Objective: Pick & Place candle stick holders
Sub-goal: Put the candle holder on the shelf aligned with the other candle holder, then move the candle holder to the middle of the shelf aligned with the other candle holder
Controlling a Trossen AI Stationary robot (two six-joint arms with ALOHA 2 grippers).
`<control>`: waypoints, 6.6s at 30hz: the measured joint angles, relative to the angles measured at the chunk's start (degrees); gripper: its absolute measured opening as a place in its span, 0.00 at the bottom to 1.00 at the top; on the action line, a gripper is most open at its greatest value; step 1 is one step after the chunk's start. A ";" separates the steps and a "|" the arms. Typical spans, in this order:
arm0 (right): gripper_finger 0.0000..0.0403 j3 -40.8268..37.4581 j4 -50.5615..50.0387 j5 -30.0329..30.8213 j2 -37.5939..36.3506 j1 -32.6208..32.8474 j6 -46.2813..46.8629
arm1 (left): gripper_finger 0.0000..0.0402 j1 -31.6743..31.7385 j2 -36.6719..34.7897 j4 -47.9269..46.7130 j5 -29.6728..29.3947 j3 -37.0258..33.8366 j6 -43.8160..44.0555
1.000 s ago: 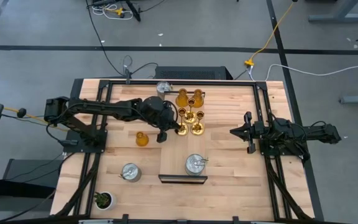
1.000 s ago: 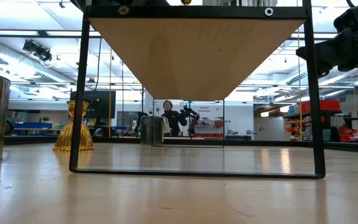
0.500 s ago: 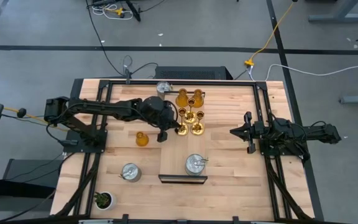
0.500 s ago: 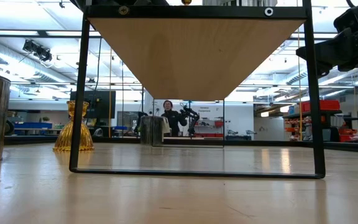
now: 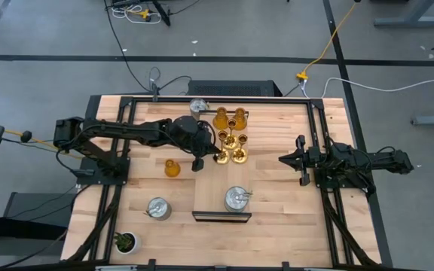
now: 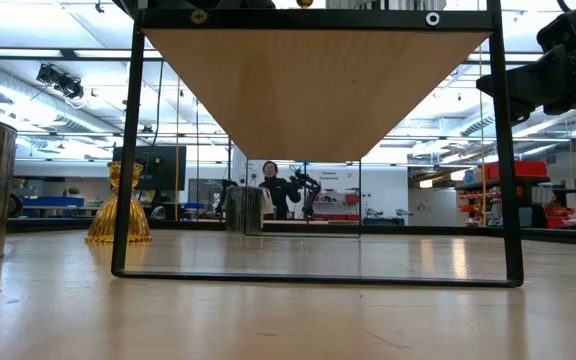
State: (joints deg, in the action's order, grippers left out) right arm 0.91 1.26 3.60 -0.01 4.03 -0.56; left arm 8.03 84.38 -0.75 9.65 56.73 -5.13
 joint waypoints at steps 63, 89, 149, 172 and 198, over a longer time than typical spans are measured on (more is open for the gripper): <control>0.07 0.00 0.01 -0.03 0.00 -0.02 -0.01 | 0.00 4.64 -2.78 -7.32 -6.47 4.78 -2.97; 0.07 0.00 0.00 -0.01 0.00 0.00 0.00 | 0.28 10.12 -2.64 -6.60 4.14 8.52 -6.05; 0.07 0.00 0.00 -0.08 0.00 -0.02 0.00 | 0.71 10.29 2.01 5.76 10.80 10.78 -1.06; 0.07 0.00 0.00 -0.02 0.00 -0.02 0.00 | 0.71 10.49 6.32 10.66 11.16 10.78 1.22; 0.07 0.00 0.00 0.00 0.00 -0.02 0.00 | 0.54 10.56 8.44 12.02 11.56 10.75 1.46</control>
State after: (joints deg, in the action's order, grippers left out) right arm 0.91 1.26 3.60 -0.01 4.02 -0.56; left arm 18.59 92.82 11.27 21.21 67.48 -3.66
